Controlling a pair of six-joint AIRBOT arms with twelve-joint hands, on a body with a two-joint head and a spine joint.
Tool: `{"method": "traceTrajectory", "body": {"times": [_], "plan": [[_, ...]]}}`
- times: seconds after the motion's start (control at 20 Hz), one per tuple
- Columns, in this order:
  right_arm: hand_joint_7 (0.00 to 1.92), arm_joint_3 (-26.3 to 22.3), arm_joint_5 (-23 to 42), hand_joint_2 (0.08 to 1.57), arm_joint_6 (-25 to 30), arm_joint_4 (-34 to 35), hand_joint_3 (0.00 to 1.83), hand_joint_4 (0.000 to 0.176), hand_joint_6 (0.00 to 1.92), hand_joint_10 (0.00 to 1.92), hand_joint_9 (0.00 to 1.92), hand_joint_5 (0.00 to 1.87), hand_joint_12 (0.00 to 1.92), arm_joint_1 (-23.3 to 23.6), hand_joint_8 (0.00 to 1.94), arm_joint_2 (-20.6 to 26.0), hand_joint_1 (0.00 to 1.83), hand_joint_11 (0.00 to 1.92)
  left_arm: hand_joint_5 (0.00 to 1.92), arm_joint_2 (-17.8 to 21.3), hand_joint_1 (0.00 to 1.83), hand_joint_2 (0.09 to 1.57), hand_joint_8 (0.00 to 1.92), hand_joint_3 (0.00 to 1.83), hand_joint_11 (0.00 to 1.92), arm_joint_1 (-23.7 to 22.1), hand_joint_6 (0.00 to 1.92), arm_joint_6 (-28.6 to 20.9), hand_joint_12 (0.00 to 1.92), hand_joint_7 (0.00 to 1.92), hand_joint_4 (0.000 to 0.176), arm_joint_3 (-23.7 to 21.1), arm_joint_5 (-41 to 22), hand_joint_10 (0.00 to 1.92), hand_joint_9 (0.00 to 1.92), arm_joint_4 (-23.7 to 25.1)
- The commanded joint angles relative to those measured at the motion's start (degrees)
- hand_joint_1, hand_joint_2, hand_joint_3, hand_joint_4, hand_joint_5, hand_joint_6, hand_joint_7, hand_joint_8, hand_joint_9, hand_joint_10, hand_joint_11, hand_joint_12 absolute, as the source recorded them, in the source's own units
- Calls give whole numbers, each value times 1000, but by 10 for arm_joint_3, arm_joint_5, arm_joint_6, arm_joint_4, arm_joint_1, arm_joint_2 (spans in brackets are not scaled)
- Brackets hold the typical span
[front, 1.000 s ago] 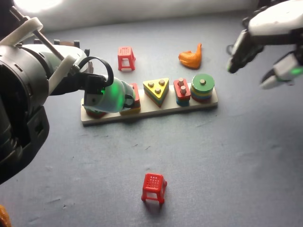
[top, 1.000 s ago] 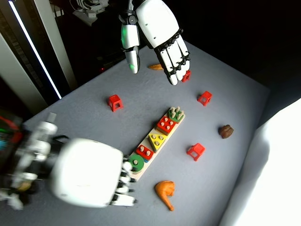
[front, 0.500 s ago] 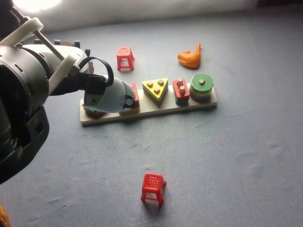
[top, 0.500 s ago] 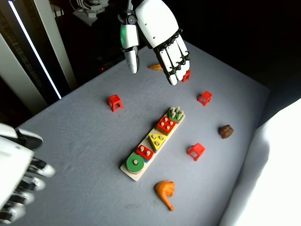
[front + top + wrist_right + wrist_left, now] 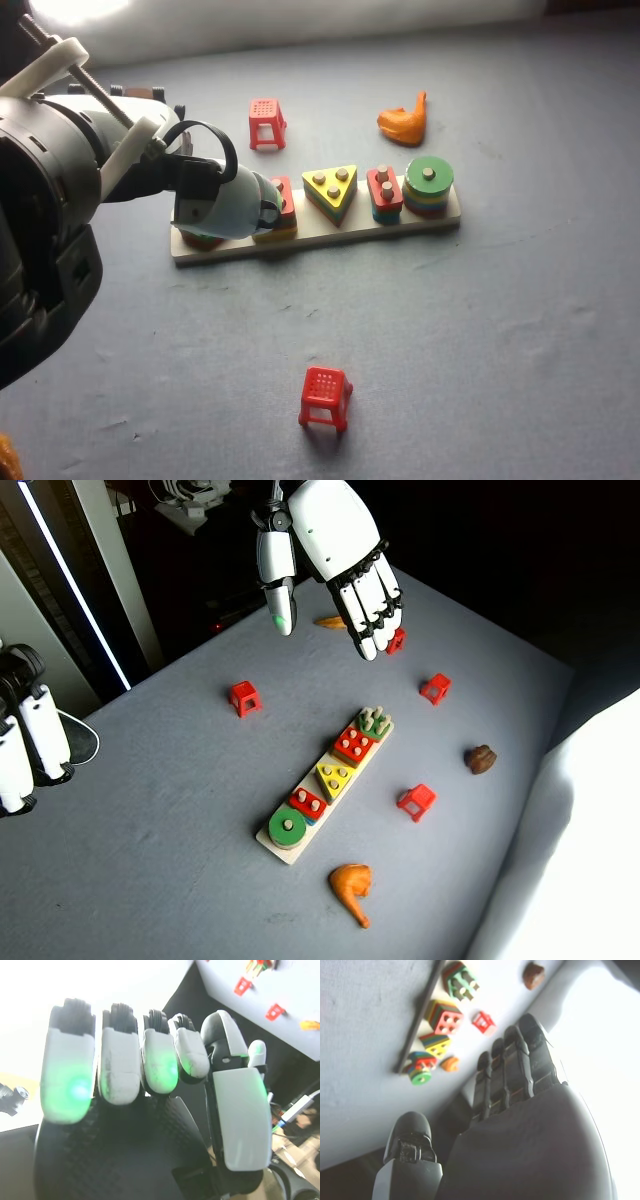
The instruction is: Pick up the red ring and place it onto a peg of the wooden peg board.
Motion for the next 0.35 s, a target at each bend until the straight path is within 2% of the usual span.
{"method": "traceTrajectory", "body": {"times": [0.0,0.1,0.15,0.3], "plan": [[1623,0,79,1334,5,2,0,0,1921,1921,1686,1499,1921,7,1941,4,1134,1750,133,0,0,1260,3,0,0,-4,0,1,439,162,0,-1,0,1,171,51],[1627,0,76,1337,6,-6,1,0,1921,1921,1692,1507,1921,5,1941,4,1158,1761,121,0,0,1257,3,0,0,-4,1,1,394,143,0,-1,0,1,150,50],[1628,0,72,1345,6,-15,4,0,1921,1921,1694,1509,1921,2,1941,4,1164,1764,155,0,0,1266,12,2,0,-4,9,1,469,179,0,-1,0,11,184,50],[1619,1,70,1321,26,-28,0,0,1921,1921,1681,1496,1921,-5,1941,5,1181,1751,155,0,0,1255,3,0,0,-3,3,0,456,176,0,-1,0,4,182,50]]}}
